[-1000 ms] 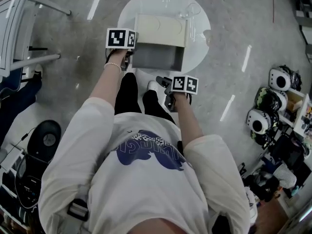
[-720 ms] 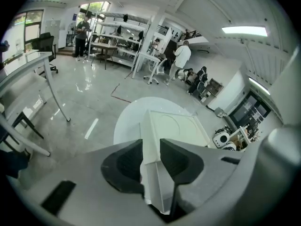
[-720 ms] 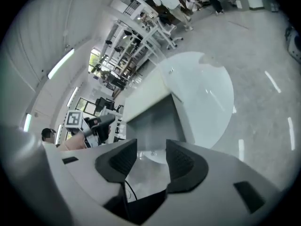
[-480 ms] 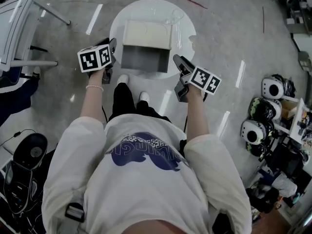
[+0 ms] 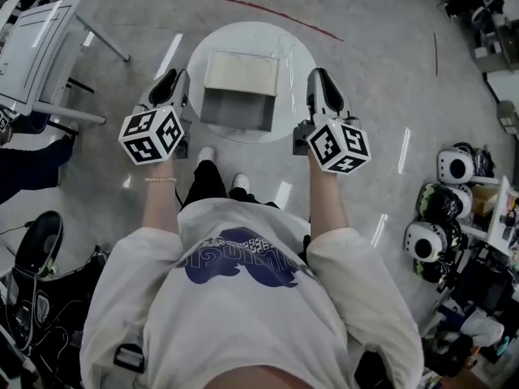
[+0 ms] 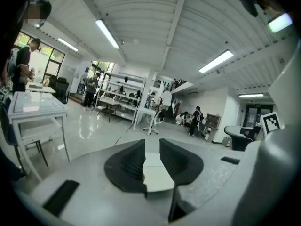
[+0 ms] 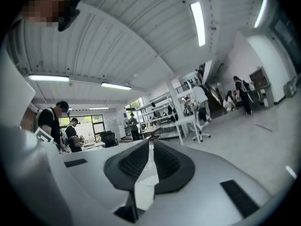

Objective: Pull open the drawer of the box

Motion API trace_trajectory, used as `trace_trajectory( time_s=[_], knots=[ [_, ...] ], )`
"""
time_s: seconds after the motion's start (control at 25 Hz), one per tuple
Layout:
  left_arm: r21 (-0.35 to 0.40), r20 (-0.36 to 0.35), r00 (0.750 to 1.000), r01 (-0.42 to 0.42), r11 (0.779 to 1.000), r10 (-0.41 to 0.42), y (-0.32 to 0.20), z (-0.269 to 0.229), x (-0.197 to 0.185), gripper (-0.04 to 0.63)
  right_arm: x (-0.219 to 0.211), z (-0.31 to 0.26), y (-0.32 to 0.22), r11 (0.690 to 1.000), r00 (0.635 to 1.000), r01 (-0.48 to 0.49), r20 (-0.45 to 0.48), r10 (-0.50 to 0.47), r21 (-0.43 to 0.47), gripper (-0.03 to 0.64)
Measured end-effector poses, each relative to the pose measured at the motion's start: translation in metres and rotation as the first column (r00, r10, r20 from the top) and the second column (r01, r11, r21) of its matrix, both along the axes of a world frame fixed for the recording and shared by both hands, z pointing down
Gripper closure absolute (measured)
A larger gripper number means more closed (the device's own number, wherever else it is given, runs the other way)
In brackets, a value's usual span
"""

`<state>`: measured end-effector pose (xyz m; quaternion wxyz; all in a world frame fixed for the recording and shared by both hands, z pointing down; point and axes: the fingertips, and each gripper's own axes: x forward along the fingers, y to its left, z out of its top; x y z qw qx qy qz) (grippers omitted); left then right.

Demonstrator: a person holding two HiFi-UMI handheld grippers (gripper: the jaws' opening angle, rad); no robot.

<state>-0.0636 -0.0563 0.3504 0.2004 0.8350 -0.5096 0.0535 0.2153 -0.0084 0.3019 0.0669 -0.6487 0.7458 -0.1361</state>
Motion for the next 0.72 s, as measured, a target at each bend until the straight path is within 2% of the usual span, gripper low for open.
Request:
trace_trajectory(
  time_s=[0.16, 0.32, 0.52, 0.72],
  knots=[
    [0.177, 0.059, 0.997, -0.051, 0.983, 0.041, 0.013, -0.046, 0.01, 0.512, -0.012, -0.037, 0.008, 0.994, 0.996, -0.006, -0.091, 0.016, 0.109, 0.603],
    [0.274, 0.135, 0.989, -0.1, 0.956, 0.064, 0.02, -0.073, 0.02, 0.567, -0.018, -0.063, 0.013, 0.988, 0.982, -0.021, -0.182, 0.049, 0.152, 0.613],
    [0.342, 0.205, 0.977, -0.134, 0.93, 0.065, 0.019, -0.089, 0.022, 0.588, -0.033, -0.083, 0.02, 0.981, 0.953, -0.031, -0.291, 0.086, 0.189, 0.618],
    [0.338, 0.208, 0.975, -0.141, 0.931, 0.073, 0.014, -0.084, 0.014, 0.588, -0.044, -0.085, 0.023, 0.98, 0.937, -0.044, -0.332, 0.107, 0.193, 0.618]
  ],
)
